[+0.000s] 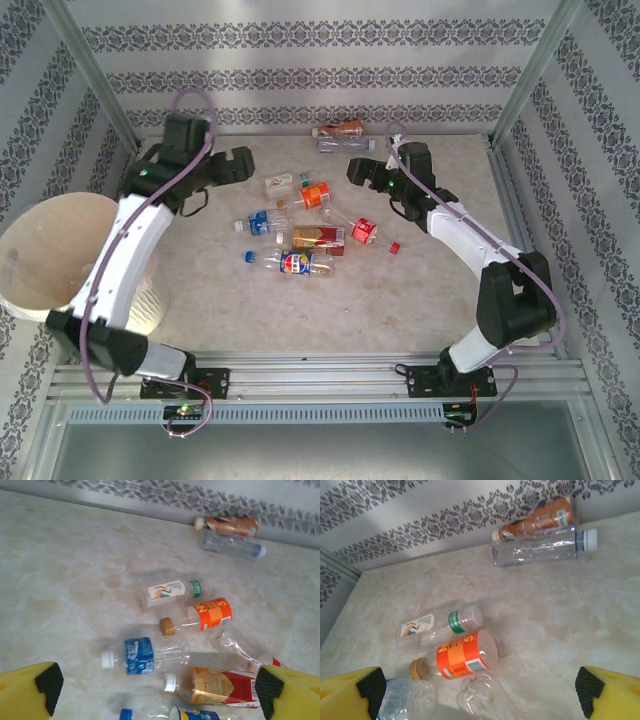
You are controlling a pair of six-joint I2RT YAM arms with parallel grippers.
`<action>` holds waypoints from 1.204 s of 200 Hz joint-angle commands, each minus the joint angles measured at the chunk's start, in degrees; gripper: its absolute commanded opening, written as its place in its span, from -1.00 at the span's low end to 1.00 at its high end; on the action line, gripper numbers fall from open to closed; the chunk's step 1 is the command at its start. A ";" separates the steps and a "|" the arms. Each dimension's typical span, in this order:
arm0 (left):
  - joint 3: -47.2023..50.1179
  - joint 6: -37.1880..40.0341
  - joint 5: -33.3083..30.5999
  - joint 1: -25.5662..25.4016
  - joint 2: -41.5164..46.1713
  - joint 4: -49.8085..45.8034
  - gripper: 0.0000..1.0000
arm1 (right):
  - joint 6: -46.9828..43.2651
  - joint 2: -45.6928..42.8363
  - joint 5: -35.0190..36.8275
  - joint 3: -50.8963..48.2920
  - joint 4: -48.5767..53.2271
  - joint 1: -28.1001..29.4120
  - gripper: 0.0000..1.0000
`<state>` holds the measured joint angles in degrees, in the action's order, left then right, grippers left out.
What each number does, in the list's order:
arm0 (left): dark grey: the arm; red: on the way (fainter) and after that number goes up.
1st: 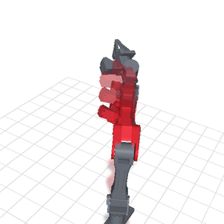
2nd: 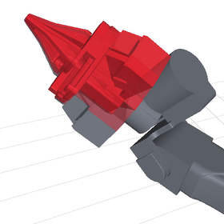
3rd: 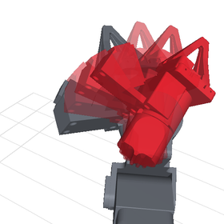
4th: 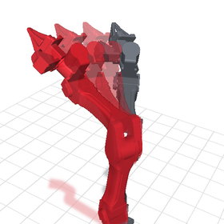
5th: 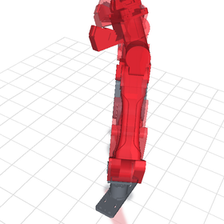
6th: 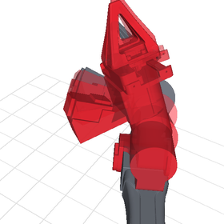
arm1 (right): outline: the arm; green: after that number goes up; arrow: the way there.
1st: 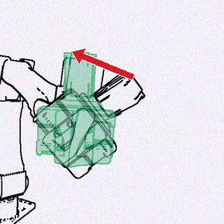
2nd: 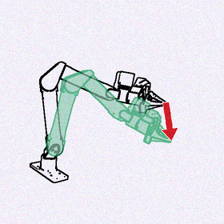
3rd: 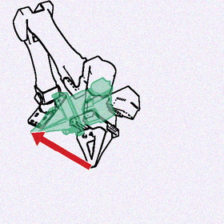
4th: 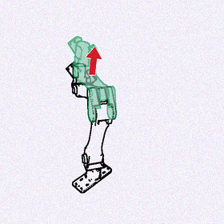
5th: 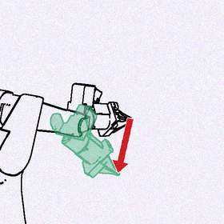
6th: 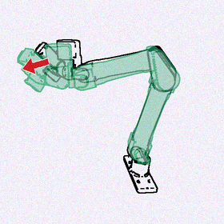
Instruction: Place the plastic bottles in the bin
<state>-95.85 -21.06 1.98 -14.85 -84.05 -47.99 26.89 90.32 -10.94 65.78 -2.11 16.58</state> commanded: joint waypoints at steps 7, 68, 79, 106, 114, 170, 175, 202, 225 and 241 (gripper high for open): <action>-2.94 10.33 4.47 -2.38 -6.36 5.04 1.00 | -0.41 -4.52 0.43 -2.43 0.59 -0.88 0.96; -8.24 31.33 5.35 -1.77 -22.28 8.71 0.99 | -3.39 -12.78 4.10 -8.17 1.67 -1.98 0.96; -8.38 35.51 5.33 -1.69 -24.48 9.32 0.99 | -3.68 -13.86 4.57 -8.83 1.83 -2.11 0.96; -10.23 43.68 5.56 -0.69 -29.99 9.75 0.99 | -4.73 -15.85 5.21 -9.65 2.71 -2.31 0.96; -11.96 45.01 5.67 -0.06 -32.05 8.76 0.99 | -5.13 -16.29 5.38 -9.70 3.07 -2.33 0.96; -23.49 52.25 9.91 2.64 -44.03 2.12 0.99 | -5.75 -17.18 5.40 -8.09 5.49 -2.41 0.96; -24.46 52.70 9.81 2.70 -45.05 1.72 0.99 | -5.87 -17.36 5.47 -7.95 5.89 -2.33 0.96; -31.87 54.73 10.22 2.86 -51.15 -3.59 0.99 | -7.22 -18.50 6.68 -7.81 6.53 -2.39 0.96; -35.75 55.33 11.13 2.82 -54.88 -5.73 0.99 | -7.65 -18.69 6.96 -7.30 6.98 -2.52 0.96; -36.81 55.52 11.38 2.86 -56.42 -5.73 1.00 | -7.67 -18.69 6.40 -6.96 7.38 -2.48 0.96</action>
<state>-129.91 31.81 11.62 -11.99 -138.23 -48.84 20.58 72.69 -5.34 56.97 4.47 14.72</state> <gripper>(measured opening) 0.998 0.980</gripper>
